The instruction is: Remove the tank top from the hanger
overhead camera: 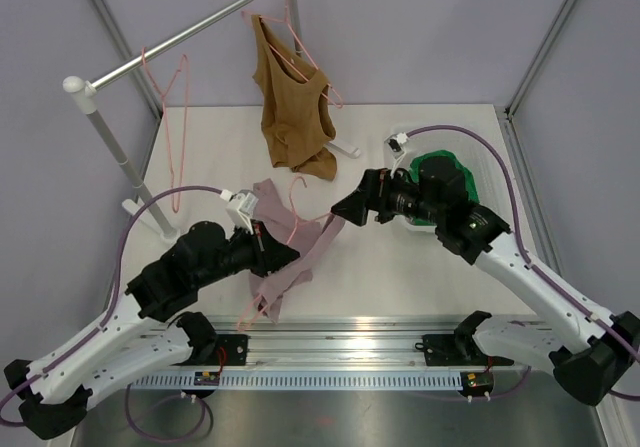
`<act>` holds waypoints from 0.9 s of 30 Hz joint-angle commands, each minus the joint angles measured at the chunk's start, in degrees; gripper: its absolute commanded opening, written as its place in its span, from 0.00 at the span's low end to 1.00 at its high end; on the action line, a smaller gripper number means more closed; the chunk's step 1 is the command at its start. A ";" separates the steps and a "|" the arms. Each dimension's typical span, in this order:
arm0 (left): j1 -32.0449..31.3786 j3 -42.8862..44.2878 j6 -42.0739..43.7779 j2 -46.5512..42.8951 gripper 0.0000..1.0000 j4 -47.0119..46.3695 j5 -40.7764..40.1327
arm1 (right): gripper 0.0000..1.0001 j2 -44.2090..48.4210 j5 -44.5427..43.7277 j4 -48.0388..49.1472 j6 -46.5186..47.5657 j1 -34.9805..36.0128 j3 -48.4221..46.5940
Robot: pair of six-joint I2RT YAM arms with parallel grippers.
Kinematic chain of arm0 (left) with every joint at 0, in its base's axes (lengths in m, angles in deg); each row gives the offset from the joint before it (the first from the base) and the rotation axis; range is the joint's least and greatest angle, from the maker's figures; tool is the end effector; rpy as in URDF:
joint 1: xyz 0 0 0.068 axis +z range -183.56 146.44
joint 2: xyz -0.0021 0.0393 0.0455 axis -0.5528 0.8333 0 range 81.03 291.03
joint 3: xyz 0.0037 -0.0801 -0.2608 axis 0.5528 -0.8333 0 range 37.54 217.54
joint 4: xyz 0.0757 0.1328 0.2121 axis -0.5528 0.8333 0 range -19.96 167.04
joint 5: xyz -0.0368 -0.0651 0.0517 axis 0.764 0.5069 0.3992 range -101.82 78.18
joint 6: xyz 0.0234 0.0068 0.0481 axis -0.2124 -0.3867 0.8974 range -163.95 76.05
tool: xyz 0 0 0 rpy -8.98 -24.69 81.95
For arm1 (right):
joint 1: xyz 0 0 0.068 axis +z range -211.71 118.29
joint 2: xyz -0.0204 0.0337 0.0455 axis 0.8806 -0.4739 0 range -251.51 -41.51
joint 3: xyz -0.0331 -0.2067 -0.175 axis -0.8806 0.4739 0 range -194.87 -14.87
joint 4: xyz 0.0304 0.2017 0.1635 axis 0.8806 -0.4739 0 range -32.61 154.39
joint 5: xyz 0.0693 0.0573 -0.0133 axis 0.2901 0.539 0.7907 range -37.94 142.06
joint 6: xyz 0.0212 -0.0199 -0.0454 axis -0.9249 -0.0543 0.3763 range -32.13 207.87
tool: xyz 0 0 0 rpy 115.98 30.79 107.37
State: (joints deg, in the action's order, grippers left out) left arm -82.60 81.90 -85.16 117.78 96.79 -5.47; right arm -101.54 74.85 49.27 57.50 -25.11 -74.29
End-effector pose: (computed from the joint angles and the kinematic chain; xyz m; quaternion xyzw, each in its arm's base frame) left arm 0.0932 -0.1133 0.3274 0.0876 0.8095 -0.4420 0.3764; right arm 0.1816 0.1521 0.3707 -0.1616 0.7738 0.4579 0.4067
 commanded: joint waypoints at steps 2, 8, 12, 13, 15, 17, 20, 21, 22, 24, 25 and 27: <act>-0.45 -3.66 -7.30 -7.03 0.00 -11.36 2.53 | 0.98 -3.59 -13.45 7.46 -0.66 4.17 1.24; -0.45 -6.91 -11.61 -10.65 0.00 -11.54 -0.55 | 0.95 -7.47 -15.93 10.27 0.40 7.17 1.76; -0.45 -7.62 -13.37 -11.70 0.00 -12.50 -0.73 | 0.91 -9.13 -16.54 13.09 0.66 7.08 3.87; -0.45 -7.62 -13.63 -11.70 0.00 -12.68 -0.29 | 0.89 -9.66 -16.81 13.09 0.92 7.17 3.70; -0.45 -7.44 -13.98 -11.96 0.00 -12.59 -0.46 | 0.86 -11.60 -17.51 12.30 1.80 7.17 3.08; -0.45 -7.27 -13.98 -12.05 0.00 -12.33 -0.72 | 0.83 -12.74 -19.00 12.13 2.42 7.17 3.17; -0.45 -6.92 -13.90 -12.14 0.00 -11.89 -1.07 | 0.77 -14.76 -20.50 11.95 3.30 7.26 3.43; -0.45 -6.83 -13.90 -12.14 0.00 -11.45 -1.51 | 0.74 -15.03 -20.59 11.95 3.39 7.17 3.52; -0.45 -6.66 -13.81 -12.23 0.00 -11.28 -1.78 | 0.64 -15.20 -20.85 12.04 3.47 7.17 3.52; -0.45 -6.39 -13.37 -12.06 0.00 -10.14 -2.65 | 0.61 -15.47 -20.68 12.21 3.56 7.08 3.69; -0.45 -6.04 -13.28 -12.06 0.00 -9.70 -2.92 | 0.61 -15.55 -20.50 12.39 3.56 7.17 3.70; -0.45 -5.95 -13.11 -12.14 0.00 -9.60 -2.84 | 0.43 -15.91 -20.50 12.74 3.91 7.17 3.78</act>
State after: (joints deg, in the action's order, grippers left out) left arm -82.82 74.34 -97.99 106.35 90.49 -7.11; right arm -117.24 56.12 58.78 60.16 -18.42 -70.42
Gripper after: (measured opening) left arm 0.026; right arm 0.491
